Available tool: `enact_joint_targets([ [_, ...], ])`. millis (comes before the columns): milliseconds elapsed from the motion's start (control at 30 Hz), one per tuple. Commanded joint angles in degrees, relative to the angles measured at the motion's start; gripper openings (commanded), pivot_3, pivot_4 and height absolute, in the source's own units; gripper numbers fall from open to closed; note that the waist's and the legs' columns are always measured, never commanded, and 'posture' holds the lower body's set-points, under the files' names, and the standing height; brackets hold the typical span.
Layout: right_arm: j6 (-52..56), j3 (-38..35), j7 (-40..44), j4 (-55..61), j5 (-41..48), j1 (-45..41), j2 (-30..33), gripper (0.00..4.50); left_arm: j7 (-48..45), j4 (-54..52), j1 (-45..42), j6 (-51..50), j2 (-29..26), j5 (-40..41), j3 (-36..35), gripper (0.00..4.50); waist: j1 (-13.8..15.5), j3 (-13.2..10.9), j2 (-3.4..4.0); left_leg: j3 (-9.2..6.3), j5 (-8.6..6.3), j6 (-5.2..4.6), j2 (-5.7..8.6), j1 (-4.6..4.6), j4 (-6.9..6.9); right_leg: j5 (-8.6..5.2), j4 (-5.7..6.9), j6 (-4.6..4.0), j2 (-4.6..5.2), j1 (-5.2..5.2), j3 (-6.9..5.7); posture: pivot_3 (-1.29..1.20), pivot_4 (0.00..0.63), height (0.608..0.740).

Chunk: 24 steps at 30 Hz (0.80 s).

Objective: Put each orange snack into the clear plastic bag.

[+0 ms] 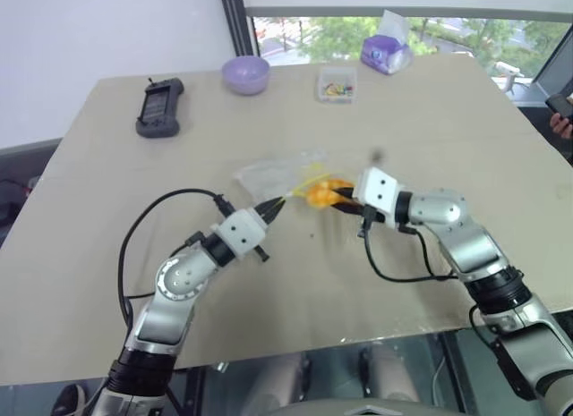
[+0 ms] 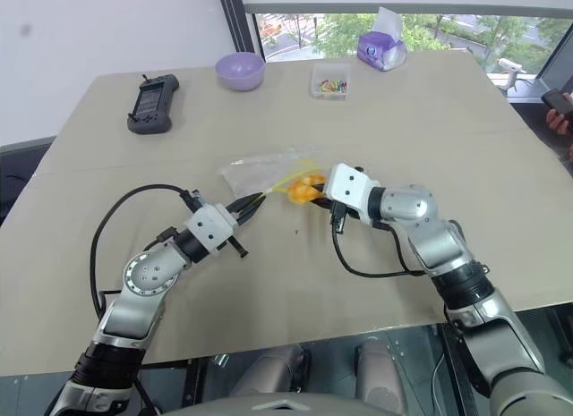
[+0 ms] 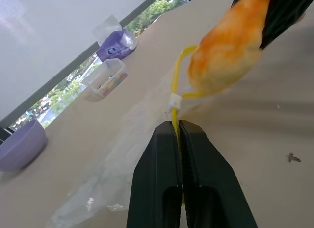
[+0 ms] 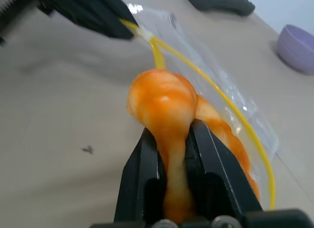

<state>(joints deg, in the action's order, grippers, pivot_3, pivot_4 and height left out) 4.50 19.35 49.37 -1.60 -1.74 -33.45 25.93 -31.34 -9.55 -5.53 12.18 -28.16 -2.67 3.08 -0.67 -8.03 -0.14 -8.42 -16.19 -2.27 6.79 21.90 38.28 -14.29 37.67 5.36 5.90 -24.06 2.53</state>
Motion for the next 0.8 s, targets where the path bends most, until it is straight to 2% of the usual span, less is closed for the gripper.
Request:
enact_joint_targets([
  [33,-0.71,-0.84,-1.42,-1.12,-0.36,-2.22,-1.59,0.02,-0.74,-2.76,0.29,0.97,-0.35,0.78,0.29,0.00,-0.05,0.00,0.00,0.00,0.00,0.00,0.00,0.00,0.00,0.00,0.00,0.00,0.00,0.00,0.00,0.00,0.150,0.736],
  [300,4.98,-2.70,-2.20,-5.67,1.65,-6.42,-5.64,0.02,-3.41,-3.75,0.96,0.93,-0.97,1.97,1.06,0.00,-0.17,-0.01,0.01,0.01,0.00,0.00,-0.01,-0.01,-0.02,0.00,0.01,0.00,-0.01,-0.01,0.02,0.00,0.150,0.736],
  [433,3.74,0.11,-1.93,-8.56,-0.85,-8.54,-7.36,0.02,-3.93,-3.21,0.28,1.03,-0.89,2.24,1.16,0.00,-0.15,-0.01,0.02,0.00,0.00,0.00,0.00,0.00,-0.01,0.00,0.00,-0.01,-0.01,-0.01,0.01,0.00,0.150,0.736],
  [567,-4.69,4.05,-5.56,-15.18,-7.34,-10.96,-9.27,0.02,-4.75,-3.08,-0.82,0.97,-0.43,2.96,1.89,0.00,-0.33,-0.01,0.02,0.01,0.00,0.00,-0.01,-0.01,-0.03,0.00,0.01,-0.01,-0.02,-0.03,0.02,0.00,0.150,0.736],
  [800,-18.69,5.10,-10.34,-31.58,-12.15,-18.08,-12.02,0.02,-6.37,-4.02,-1.57,0.71,-0.45,4.42,2.41,0.00,-0.49,-0.02,0.03,0.02,0.01,0.01,0.00,-0.01,-0.03,0.00,0.02,-0.01,-0.04,-0.11,0.02,0.00,0.150,0.736],
])
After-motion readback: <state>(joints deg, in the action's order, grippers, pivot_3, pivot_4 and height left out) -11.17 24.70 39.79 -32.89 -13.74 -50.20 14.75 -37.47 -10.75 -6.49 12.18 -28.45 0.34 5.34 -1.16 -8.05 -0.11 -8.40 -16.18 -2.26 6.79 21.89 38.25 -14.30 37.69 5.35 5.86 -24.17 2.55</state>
